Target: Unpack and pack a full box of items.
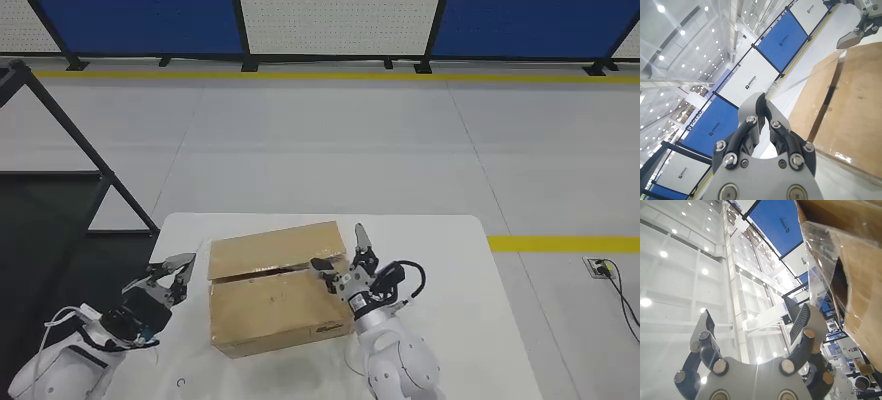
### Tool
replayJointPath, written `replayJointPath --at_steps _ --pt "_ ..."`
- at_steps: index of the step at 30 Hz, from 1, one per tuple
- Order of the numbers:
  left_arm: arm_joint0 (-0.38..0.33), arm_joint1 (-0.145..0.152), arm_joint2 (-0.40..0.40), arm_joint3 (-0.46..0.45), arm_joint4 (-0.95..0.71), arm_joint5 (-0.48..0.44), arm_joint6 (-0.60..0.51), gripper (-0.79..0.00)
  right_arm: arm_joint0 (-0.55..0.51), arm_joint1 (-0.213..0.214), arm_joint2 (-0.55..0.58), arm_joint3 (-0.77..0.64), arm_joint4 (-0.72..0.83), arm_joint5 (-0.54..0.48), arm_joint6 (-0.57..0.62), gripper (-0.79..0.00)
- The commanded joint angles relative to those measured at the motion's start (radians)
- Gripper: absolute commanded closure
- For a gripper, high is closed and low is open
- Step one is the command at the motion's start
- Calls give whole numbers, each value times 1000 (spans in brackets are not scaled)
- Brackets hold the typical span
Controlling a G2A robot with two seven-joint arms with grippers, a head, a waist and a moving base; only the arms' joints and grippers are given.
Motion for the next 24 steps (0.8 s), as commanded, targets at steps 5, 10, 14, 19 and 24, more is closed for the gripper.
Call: replayJointPath --at_steps 5,10,14,19,24 --pt "1 -4 15 25 -25 9 6 0 14 1 -15 19 -26 12 -39 -785" --pt "-4 -6 26 50 -35 10 6 0 24 2 -27 33 -58 23 -83 -785" --pt "-8 -7 34 61 -37 4 10 0 29 1 -38 45 -69 20 -102 -785" --pt "-1 -9 38 67 -50 -2 25 0 29 -1 -43 55 -10 -24 -59 -785" --pt "13 -9 30 64 -58 -5 40 0 24 -3 -40 54 48 -54 -56 -785"
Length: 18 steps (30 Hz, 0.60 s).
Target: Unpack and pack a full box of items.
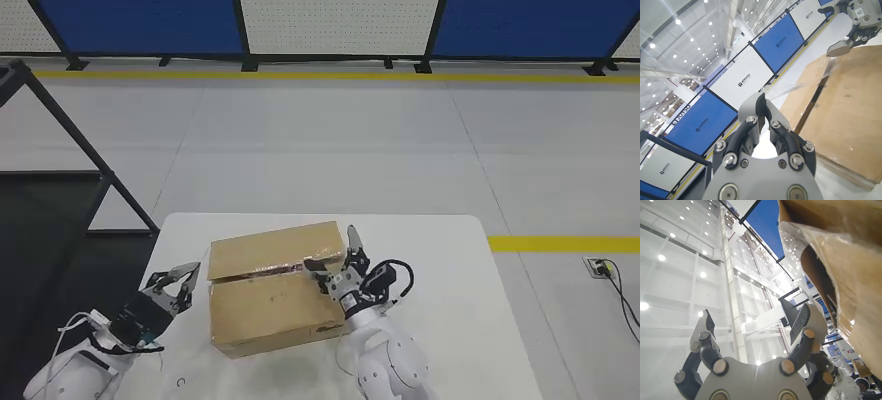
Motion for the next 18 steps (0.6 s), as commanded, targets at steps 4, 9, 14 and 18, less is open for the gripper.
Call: replayJointPath --at_steps 4,9,14,18 --pt "11 -1 -4 5 -6 4 -1 0 22 -5 -9 19 15 -1 -58 -785" --pt "11 -3 2 15 -10 17 -2 0 67 -10 -33 78 11 1 -78 -785" --pt "2 -5 14 28 -12 13 -2 0 88 -15 -53 112 3 -5 -94 -785" --pt "1 -6 21 36 -14 6 2 0 90 -16 -59 117 1 -6 -93 -785"
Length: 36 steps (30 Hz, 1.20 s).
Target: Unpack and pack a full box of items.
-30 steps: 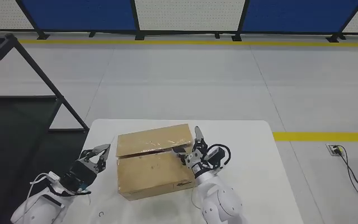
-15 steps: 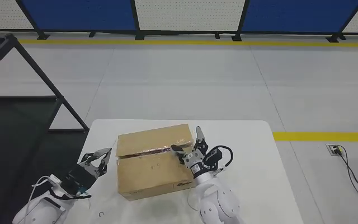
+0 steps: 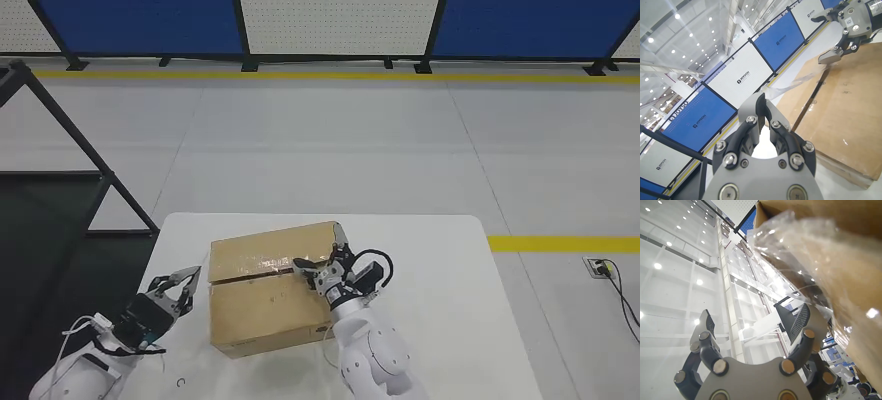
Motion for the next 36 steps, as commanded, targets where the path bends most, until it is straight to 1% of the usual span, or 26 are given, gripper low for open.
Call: replayJointPath --at_steps 1,8,14,20,25,29,36 --pt "0 0 4 3 -1 -6 3 0 1 0 -1 0 0 1 4 -785" --pt "-1 -3 16 18 -8 -13 8 0 10 -3 -12 9 3 3 7 -785" --pt "8 -4 14 17 -23 -17 27 0 14 -7 -14 8 36 -34 36 -785" --pt "11 -6 8 14 -51 -25 45 0 20 -10 -8 9 55 -59 28 -785" --pt "5 -8 0 12 -88 -13 35 0 34 -14 -14 37 52 -73 16 -785" --pt "0 -9 1 5 -100 -35 40 0 39 -16 -15 48 56 -79 16 -785" --pt "13 -8 -16 4 -143 -86 85 0 42 -18 -7 55 72 -88 22 -785"
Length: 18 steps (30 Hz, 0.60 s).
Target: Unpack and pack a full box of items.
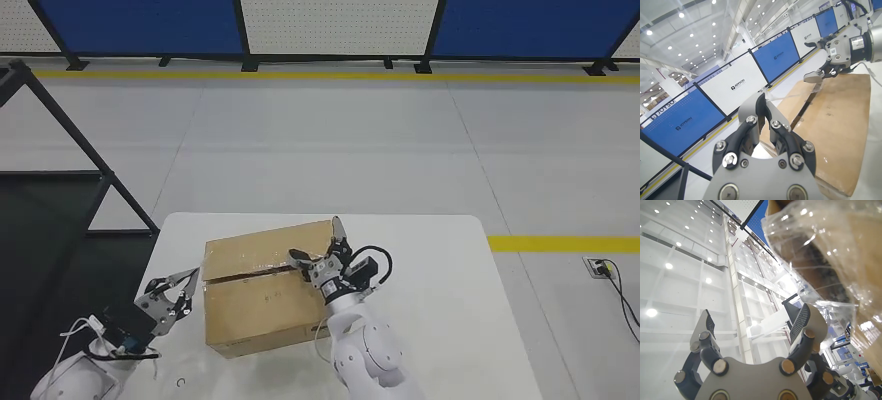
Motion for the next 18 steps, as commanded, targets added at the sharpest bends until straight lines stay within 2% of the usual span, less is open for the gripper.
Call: replayJointPath --at_steps 1,8,18 --pt "7 1 -8 -3 -6 -6 8 0 3 0 3 4 6 -1 2 -785" --pt "29 1 -19 -12 -5 -18 4 0 17 -4 0 15 22 -2 21 -785" --pt "14 -2 3 17 -6 -22 -23 0 23 -5 -9 22 23 32 55 -785"
